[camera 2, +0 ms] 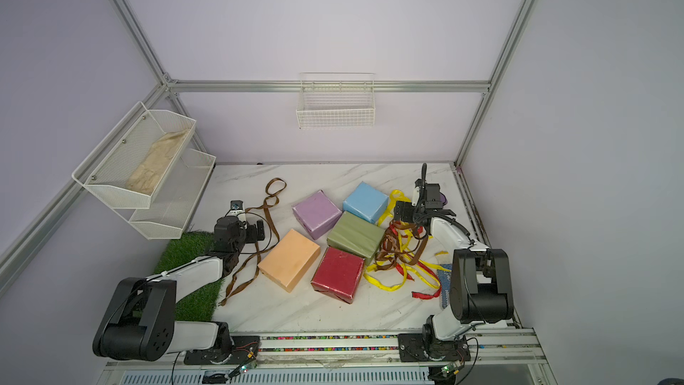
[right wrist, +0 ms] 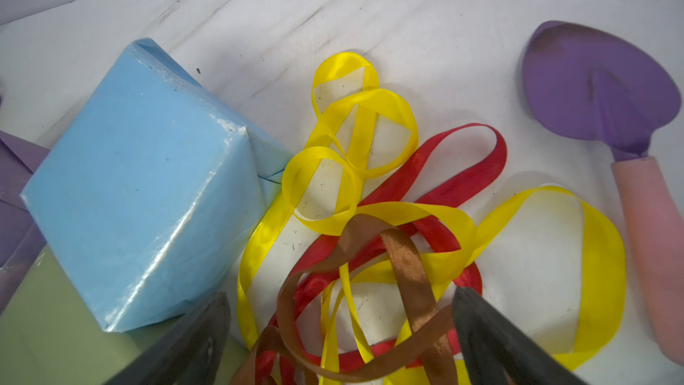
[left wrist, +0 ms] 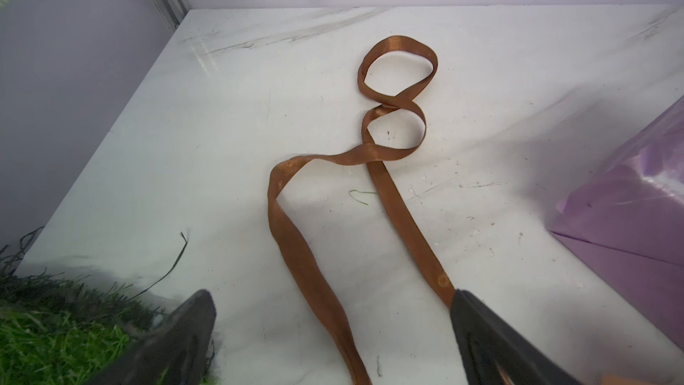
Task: Untie the ribbon bows on the gift boxes
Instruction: Reset both arms
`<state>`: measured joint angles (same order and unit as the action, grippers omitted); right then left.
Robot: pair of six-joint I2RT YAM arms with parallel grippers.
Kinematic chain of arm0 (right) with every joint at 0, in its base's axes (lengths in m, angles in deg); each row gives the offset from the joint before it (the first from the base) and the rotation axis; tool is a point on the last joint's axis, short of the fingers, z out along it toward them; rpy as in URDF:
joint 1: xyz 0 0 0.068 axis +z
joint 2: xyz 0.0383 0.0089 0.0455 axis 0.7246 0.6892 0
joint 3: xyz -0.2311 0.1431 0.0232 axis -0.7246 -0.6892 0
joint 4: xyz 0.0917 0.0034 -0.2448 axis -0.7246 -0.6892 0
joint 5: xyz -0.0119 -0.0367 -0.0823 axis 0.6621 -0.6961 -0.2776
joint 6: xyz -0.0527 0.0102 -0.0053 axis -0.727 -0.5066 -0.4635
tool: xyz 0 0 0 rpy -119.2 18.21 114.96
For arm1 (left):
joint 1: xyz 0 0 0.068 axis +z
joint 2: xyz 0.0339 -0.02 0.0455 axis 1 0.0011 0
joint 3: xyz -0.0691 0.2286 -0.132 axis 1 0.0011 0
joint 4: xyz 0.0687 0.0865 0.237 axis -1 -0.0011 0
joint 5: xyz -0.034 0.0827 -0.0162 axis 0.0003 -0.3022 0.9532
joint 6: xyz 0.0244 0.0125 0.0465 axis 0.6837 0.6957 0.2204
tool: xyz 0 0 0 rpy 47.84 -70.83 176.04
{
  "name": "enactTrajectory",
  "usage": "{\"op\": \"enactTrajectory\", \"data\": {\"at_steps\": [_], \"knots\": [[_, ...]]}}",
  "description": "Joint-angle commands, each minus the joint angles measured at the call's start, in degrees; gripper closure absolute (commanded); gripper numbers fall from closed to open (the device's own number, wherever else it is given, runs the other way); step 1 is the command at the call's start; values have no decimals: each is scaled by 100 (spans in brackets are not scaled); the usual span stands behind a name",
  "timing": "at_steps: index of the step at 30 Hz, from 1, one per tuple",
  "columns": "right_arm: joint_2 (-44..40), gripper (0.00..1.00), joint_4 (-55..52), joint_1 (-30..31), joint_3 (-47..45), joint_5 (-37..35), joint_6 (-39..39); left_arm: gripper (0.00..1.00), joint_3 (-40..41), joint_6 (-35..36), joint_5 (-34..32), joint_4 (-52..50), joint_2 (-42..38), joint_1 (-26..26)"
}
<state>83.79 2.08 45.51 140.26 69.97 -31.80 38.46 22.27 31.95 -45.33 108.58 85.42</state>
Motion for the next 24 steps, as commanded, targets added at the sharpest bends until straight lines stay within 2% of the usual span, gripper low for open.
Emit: {"op": "enactTrajectory", "data": {"at_steps": [1,6,9,13,16,17,21,24], "knots": [[-52,3,54,-13,-40,184,-111,0,92,224,-89,1013,61,38],[45,3,826,-13,-354,-311,-211,0,82,456,-35,1471,183,46],[50,3,1637,-13,-739,-553,-241,0,33,570,-29,1508,441,46],[149,3,3226,-16,-1471,-841,-312,0,84,687,-35,1719,510,63],[341,3,4504,-13,-2075,-1034,-430,0,483,676,-74,2903,839,179],[362,3,4955,-14,-2323,-1093,-422,0,528,605,25,2934,842,236],[607,3,6850,-13,-3141,-962,-345,0,776,651,185,3705,1156,290],[996,3,7406,-13,-3217,-710,-433,0,707,583,174,3491,1124,320]]}}
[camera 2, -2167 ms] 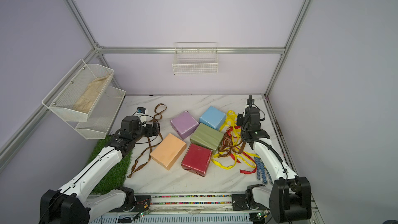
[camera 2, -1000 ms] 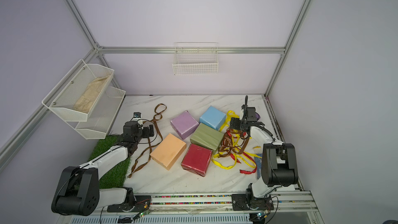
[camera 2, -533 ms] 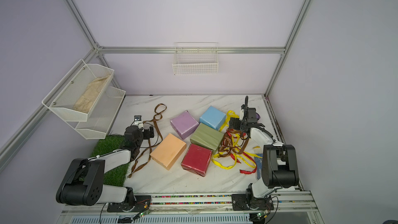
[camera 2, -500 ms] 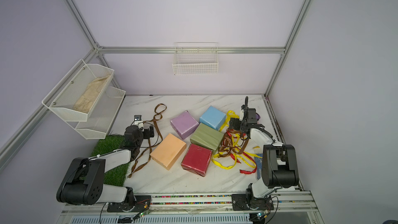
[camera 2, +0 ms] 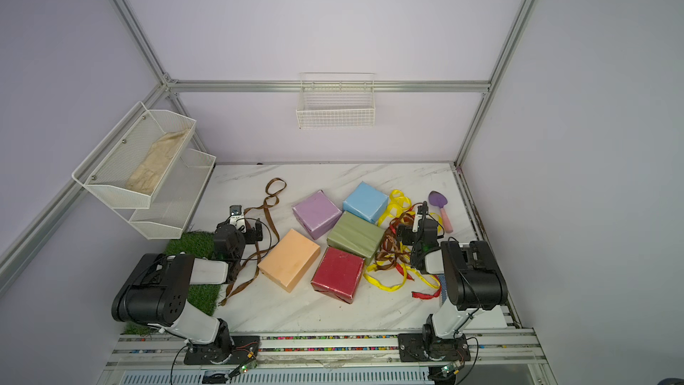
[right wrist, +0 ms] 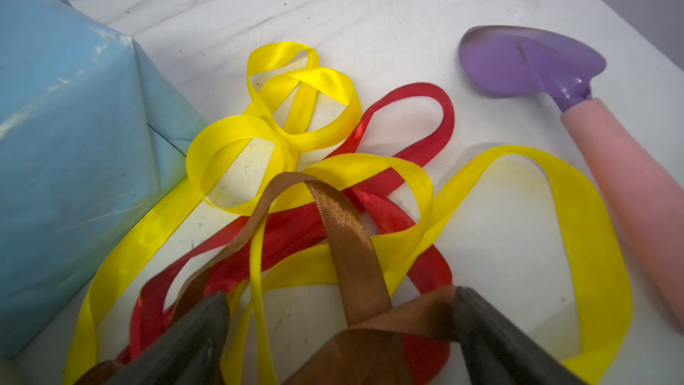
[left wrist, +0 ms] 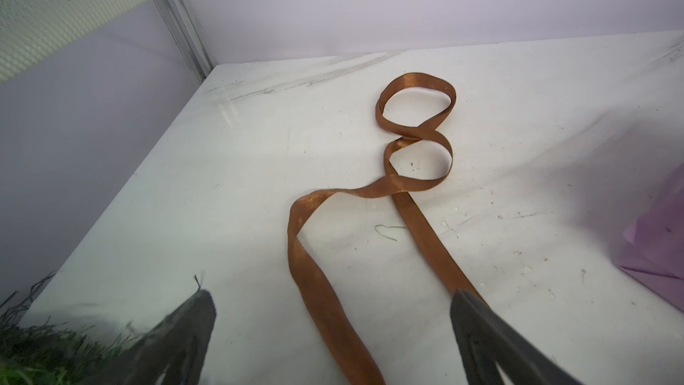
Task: Untie the ribbon bows on the gift boxes
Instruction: Reset both arms
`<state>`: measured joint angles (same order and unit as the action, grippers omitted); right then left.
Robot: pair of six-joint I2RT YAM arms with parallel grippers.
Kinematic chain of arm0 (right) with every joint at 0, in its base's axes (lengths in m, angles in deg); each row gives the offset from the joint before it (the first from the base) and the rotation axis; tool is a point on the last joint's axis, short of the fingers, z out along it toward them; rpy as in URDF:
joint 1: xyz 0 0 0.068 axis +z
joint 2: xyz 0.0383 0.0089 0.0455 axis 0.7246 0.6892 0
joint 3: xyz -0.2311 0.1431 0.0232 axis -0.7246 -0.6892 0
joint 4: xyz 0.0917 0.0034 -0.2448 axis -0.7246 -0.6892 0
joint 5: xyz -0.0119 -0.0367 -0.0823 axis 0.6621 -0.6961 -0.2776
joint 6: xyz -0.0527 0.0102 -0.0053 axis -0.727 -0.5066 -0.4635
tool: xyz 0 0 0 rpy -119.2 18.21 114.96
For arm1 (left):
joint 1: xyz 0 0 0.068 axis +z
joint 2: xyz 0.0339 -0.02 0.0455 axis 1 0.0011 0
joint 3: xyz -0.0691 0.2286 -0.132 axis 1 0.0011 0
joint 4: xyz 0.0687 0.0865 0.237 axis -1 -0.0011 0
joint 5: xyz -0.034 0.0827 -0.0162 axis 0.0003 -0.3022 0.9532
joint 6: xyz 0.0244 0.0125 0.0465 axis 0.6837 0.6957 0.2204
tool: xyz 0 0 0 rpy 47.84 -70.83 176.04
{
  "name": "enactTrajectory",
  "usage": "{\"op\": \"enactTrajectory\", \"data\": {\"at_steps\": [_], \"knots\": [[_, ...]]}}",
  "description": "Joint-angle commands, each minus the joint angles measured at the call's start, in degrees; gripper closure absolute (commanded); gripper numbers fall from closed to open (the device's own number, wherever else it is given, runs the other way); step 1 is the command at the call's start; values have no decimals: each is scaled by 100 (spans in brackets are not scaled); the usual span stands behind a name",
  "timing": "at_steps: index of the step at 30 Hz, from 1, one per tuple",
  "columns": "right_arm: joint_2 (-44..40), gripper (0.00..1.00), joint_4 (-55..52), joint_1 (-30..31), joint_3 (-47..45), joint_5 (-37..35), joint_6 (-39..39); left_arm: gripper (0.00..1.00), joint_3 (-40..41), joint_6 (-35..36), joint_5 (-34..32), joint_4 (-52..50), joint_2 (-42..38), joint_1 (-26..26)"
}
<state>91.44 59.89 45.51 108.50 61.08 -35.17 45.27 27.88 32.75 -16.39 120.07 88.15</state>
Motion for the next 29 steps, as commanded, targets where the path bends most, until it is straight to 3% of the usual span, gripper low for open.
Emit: {"op": "enactTrajectory", "data": {"at_steps": [1,29], "knots": [[360,3,1652,-14,13,278,-122,0,-27,-30,42,495,-35,61],[509,3,1212,49,301,-9,-132,0,-140,-207,112,283,-18,214]]}}
